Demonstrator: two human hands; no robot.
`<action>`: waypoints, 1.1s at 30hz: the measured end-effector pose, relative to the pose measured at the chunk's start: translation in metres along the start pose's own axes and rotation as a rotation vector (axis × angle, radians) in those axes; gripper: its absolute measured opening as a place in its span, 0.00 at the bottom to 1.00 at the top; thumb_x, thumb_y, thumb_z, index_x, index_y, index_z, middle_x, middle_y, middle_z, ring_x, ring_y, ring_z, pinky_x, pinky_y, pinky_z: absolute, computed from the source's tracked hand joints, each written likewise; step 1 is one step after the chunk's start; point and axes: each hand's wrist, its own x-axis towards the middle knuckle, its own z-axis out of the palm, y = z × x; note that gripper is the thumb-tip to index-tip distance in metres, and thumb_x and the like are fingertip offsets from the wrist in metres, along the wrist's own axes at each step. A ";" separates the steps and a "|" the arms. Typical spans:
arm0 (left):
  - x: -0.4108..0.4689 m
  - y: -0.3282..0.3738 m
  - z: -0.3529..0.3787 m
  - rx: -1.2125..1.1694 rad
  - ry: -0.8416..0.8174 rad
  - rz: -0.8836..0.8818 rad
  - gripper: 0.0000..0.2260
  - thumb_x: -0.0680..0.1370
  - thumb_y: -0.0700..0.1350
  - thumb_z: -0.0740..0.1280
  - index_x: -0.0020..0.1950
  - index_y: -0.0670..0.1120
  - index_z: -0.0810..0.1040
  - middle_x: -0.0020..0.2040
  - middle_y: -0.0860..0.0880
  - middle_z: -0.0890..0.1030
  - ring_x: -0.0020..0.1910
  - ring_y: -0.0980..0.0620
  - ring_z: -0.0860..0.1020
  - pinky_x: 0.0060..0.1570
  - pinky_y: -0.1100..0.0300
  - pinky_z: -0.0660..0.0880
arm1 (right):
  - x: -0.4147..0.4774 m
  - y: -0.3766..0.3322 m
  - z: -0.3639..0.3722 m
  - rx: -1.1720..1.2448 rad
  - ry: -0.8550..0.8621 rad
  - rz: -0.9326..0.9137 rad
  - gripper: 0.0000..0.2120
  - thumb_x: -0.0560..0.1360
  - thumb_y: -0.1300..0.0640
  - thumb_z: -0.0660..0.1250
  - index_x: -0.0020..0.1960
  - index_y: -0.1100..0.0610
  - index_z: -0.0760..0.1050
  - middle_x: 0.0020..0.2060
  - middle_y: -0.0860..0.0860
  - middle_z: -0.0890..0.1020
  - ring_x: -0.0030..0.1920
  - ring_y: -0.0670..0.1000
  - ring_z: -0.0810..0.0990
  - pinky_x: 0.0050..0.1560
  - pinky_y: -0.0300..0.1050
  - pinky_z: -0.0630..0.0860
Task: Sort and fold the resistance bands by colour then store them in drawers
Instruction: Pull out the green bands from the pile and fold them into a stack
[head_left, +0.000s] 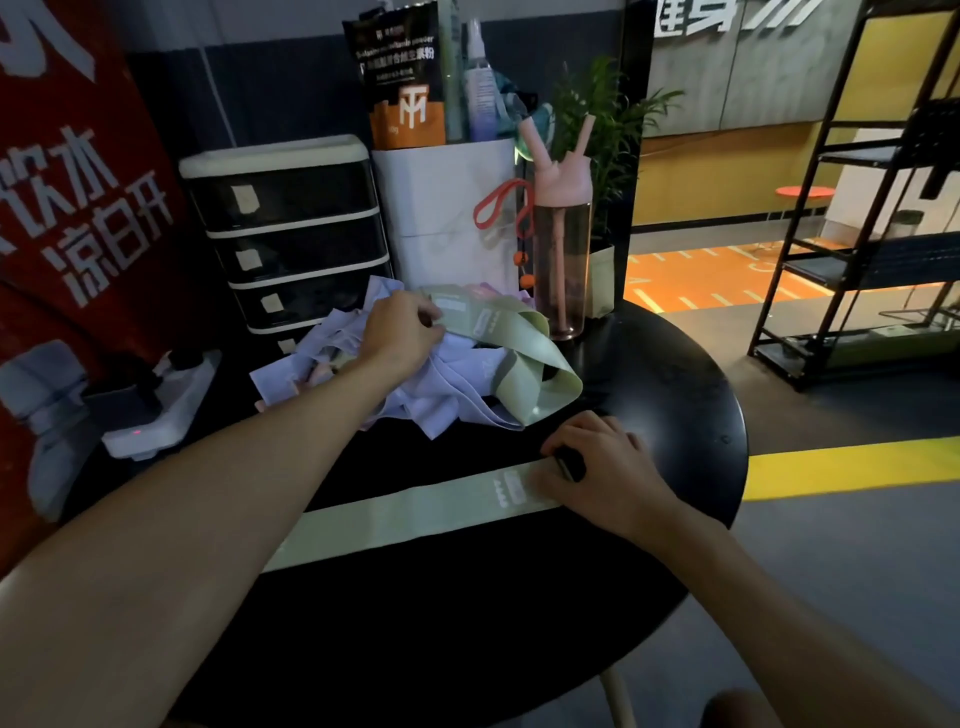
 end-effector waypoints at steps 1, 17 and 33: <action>0.000 0.001 -0.001 -0.009 0.000 0.001 0.08 0.76 0.39 0.72 0.53 0.40 0.85 0.50 0.45 0.85 0.50 0.49 0.81 0.49 0.62 0.73 | 0.000 0.000 0.000 -0.007 0.000 0.002 0.14 0.75 0.39 0.65 0.57 0.42 0.76 0.55 0.38 0.69 0.61 0.44 0.65 0.56 0.43 0.55; -0.033 0.019 -0.058 -0.127 0.271 0.248 0.05 0.75 0.40 0.72 0.41 0.40 0.86 0.39 0.45 0.81 0.38 0.49 0.78 0.41 0.55 0.73 | 0.009 -0.023 -0.014 0.112 -0.002 0.111 0.15 0.70 0.37 0.68 0.54 0.42 0.77 0.55 0.42 0.76 0.59 0.50 0.74 0.64 0.56 0.69; -0.105 0.020 -0.102 -0.409 0.223 0.377 0.05 0.74 0.36 0.74 0.43 0.45 0.84 0.40 0.53 0.80 0.40 0.55 0.78 0.41 0.59 0.74 | 0.057 -0.164 -0.041 1.092 0.098 0.130 0.14 0.80 0.53 0.65 0.39 0.57 0.81 0.45 0.60 0.85 0.52 0.60 0.83 0.59 0.59 0.78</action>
